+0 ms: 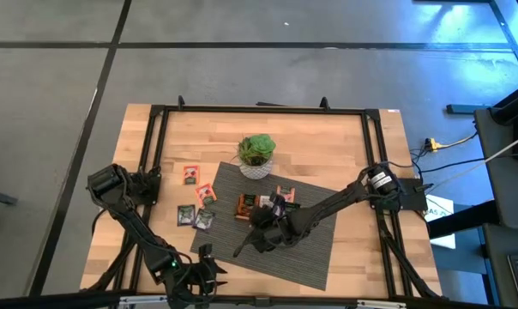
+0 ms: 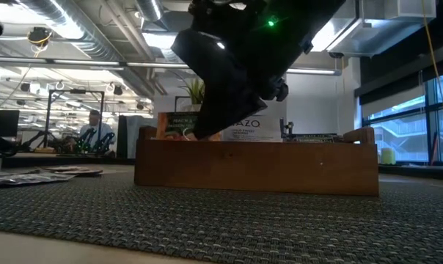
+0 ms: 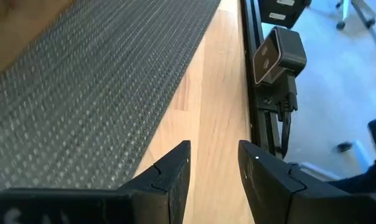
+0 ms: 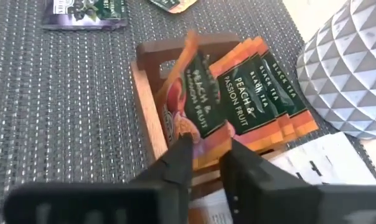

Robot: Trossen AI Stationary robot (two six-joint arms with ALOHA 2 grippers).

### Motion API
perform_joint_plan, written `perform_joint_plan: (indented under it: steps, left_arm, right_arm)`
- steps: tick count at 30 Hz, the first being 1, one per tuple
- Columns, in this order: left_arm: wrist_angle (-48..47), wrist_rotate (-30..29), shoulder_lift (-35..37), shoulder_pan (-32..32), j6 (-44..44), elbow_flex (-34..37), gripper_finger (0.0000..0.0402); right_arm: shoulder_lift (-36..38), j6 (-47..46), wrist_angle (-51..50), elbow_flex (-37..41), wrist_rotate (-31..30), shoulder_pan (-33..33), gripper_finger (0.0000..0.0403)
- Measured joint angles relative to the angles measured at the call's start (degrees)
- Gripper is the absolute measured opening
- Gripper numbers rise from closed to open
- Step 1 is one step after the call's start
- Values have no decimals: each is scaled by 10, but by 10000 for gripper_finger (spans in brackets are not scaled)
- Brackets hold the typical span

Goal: Pick & Place Tea
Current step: Put the orange tea bag into the left section of the wooden organizer, then put the violet tea bag into the right section of the wooden organizer

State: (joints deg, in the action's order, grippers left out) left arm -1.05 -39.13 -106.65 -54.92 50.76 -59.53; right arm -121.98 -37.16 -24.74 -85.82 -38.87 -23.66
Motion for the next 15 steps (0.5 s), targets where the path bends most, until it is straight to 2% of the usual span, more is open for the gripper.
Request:
perform_joint_plan:
  steps: [4, 7, 11, 15]
  left_arm:
    - [-15, 2, 4, 0, 49, 0, 130]
    - [-44, 0, 14, 1, 66, 0, 130]
    - [-106, -14, 41, 6, 94, -1, 130]
    - [-219, -38, 71, 18, 150, -1, 130]
  right_arm:
    - [12, 3, -4, -1, 5, 0, 119]
    - [25, 28, -10, -3, 10, -3, 139]
    - [50, 31, -29, -3, 17, -11, 147]
    - [60, 32, -30, -4, 40, -25, 144]
